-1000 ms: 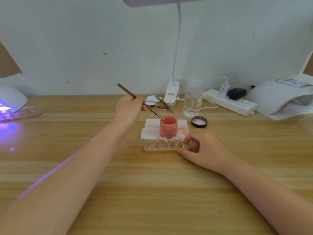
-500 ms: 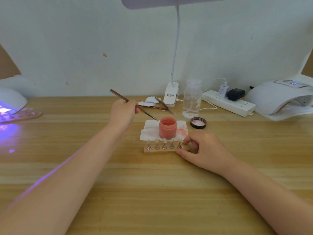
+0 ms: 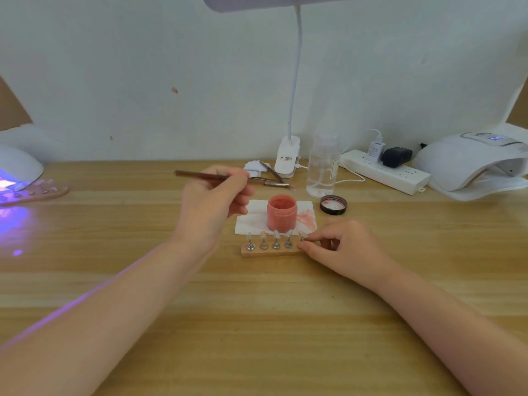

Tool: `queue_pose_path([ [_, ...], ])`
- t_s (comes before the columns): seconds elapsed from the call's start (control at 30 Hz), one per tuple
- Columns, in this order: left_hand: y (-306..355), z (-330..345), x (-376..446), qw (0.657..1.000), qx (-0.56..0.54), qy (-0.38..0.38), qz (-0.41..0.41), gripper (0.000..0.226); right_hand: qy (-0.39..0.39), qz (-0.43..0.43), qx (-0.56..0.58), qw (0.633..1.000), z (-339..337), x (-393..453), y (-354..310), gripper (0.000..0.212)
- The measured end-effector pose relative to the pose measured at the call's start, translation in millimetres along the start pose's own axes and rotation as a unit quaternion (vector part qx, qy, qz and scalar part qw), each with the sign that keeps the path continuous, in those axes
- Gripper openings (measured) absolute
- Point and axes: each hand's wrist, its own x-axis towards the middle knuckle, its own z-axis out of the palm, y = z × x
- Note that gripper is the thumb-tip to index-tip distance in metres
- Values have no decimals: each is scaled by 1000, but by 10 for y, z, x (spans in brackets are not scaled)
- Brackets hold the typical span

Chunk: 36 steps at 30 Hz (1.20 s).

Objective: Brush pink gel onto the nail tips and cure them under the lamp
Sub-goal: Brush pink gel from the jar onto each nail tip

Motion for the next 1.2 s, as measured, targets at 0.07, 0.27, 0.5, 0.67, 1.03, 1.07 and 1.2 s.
queue_pose_path([
  [0.07, -56, -32, -69, 1000, -21, -15, -6, 17, 1, -9, 0, 1000, 3, 1, 4, 17],
  [0.27, -112, -100, -189, 999, -9, -35, 32, 11, 20, -51, -34, 998, 28, 13, 19, 16],
  [0.5, -98, -62, -320, 994, 78, -30, 74, 20, 45, -95, -79, 991, 33, -11, -44, 11],
  [0.67, -50, -14, -430, 988, 98, -40, 112, 29, 86, -123, -126, 981, 43, -56, -141, 10],
  [1.03, -193, -5, -544, 960, 180, -110, 183, 30, 161, 37, 74, 984, 71, -22, -96, 7],
  [1.07, -200, -7, -546, 957, 188, -111, 189, 30, 163, 40, 81, 982, 73, -17, -94, 8],
  [1.2, -209, 4, -566, 944, 212, -124, 220, 22, 178, 34, 99, 978, 84, 2, -93, 9],
])
